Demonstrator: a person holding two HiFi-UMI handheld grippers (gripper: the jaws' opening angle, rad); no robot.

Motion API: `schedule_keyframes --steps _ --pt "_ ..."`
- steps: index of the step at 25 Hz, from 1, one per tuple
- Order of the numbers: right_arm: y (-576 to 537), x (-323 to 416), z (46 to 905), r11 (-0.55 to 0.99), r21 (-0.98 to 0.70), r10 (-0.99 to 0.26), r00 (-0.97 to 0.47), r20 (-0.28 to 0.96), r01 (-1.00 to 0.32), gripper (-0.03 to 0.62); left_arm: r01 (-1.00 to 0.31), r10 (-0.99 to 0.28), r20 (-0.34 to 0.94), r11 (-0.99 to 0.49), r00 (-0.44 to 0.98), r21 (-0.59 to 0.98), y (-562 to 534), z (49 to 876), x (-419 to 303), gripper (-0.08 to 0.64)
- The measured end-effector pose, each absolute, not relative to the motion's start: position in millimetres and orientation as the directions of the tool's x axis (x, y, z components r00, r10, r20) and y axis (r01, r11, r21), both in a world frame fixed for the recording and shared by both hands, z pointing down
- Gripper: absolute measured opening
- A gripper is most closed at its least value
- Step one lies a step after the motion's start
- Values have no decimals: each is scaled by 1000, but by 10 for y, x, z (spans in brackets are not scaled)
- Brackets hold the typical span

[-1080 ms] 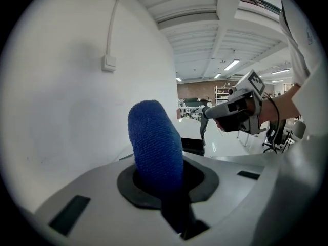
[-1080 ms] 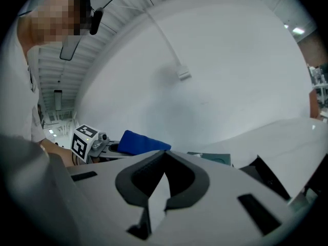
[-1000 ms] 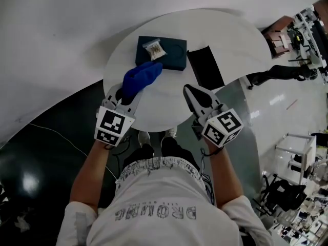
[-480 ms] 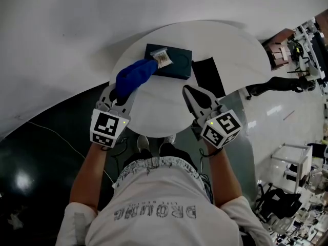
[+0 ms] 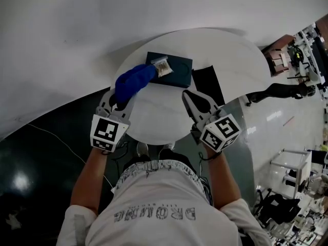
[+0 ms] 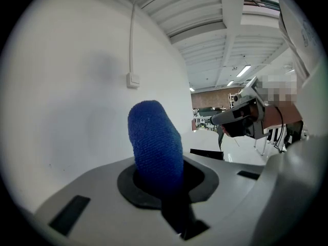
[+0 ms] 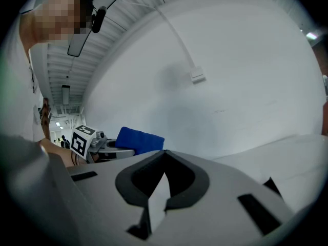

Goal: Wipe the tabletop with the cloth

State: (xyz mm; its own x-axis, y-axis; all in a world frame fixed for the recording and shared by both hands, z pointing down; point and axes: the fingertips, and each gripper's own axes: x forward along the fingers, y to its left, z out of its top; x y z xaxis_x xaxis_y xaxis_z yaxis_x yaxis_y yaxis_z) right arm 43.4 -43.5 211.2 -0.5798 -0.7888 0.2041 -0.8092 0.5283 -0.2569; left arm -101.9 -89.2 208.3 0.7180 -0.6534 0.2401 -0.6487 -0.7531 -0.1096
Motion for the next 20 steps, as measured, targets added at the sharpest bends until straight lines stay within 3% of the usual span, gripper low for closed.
schedule_keyframes --steps 20 --pt "-573 449 2173 553 -271 -764 -609 213 -788 8 -656 -657 259 -748 708 -106 -1017 2125 -972 74"
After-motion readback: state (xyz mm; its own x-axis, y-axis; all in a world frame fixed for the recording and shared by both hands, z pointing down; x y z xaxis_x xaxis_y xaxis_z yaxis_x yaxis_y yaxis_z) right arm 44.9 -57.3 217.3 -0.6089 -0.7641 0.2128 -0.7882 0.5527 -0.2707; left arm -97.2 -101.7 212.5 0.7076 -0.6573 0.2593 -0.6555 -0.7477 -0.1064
